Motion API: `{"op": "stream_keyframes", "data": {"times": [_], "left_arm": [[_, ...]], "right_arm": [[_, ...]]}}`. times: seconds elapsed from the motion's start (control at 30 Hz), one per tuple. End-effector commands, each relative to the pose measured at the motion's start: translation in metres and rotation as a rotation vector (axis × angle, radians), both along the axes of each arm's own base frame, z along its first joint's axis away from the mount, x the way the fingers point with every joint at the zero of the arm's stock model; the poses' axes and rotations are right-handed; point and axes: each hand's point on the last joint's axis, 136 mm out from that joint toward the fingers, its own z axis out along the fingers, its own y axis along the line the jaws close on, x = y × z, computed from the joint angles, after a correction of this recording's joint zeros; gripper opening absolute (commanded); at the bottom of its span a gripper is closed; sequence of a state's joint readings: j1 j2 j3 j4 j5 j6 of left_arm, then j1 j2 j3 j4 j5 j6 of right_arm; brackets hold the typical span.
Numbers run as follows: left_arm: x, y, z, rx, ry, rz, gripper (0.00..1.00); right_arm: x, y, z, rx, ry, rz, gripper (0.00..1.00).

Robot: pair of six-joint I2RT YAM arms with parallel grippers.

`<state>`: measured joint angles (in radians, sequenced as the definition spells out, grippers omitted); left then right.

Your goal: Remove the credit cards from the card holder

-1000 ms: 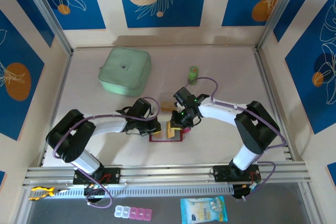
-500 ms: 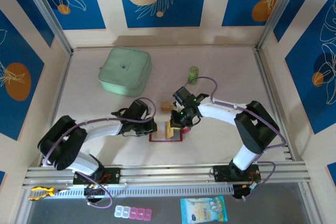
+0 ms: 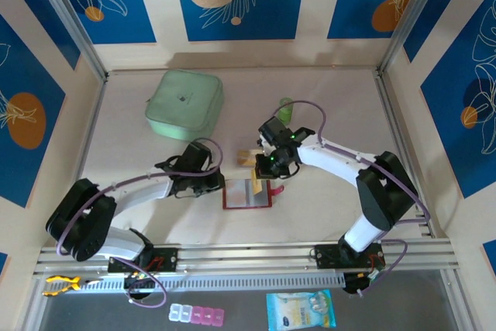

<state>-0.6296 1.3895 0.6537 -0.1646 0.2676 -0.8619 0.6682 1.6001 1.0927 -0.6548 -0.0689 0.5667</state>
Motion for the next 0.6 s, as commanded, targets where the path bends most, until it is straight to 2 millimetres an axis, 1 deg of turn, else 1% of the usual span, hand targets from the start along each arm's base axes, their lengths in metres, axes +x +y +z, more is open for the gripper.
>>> {"op": "stream_keyframes", "data": {"times": [0.0, 0.07, 0.13, 0.17, 0.23, 0.3, 0.4, 0.47, 0.5, 0.57], "left_arm": [[0.014, 0.000, 0.012, 0.005, -0.030, -0.019, 0.07], [0.019, -0.004, 0.014, -0.007, -0.032, -0.026, 0.06], [0.021, -0.007, 0.015, -0.017, -0.033, -0.031, 0.07], [0.022, -0.009, 0.016, -0.025, -0.032, -0.033, 0.07], [0.022, -0.011, 0.015, -0.032, -0.025, -0.036, 0.07], [0.022, -0.012, 0.015, -0.040, -0.022, -0.038, 0.07], [0.019, -0.011, 0.015, -0.046, -0.021, -0.032, 0.08], [0.018, -0.009, 0.014, -0.048, -0.021, -0.029, 0.08], [0.017, -0.009, 0.014, -0.050, -0.021, -0.025, 0.08], [0.015, -0.008, 0.014, -0.057, -0.024, -0.019, 0.08]], "right_arm": [[0.012, -0.009, 0.023, -0.031, -0.134, 0.158, 0.01], [0.023, -0.011, 0.032, -0.051, -0.218, 0.264, 0.01], [0.028, -0.008, 0.036, -0.043, -0.276, 0.399, 0.01], [0.029, -0.007, 0.037, -0.055, -0.315, 0.503, 0.00], [0.038, -0.011, 0.037, -0.122, -0.371, 0.631, 0.00], [0.044, -0.014, 0.037, -0.180, -0.422, 0.800, 0.00], [0.055, -0.016, 0.037, -0.261, -0.474, 0.993, 0.00], [0.058, -0.011, 0.040, -0.254, -0.478, 1.094, 0.00], [0.056, -0.009, 0.041, -0.236, -0.469, 1.150, 0.00], [0.059, -0.005, 0.041, -0.230, -0.462, 1.218, 0.00]]}}
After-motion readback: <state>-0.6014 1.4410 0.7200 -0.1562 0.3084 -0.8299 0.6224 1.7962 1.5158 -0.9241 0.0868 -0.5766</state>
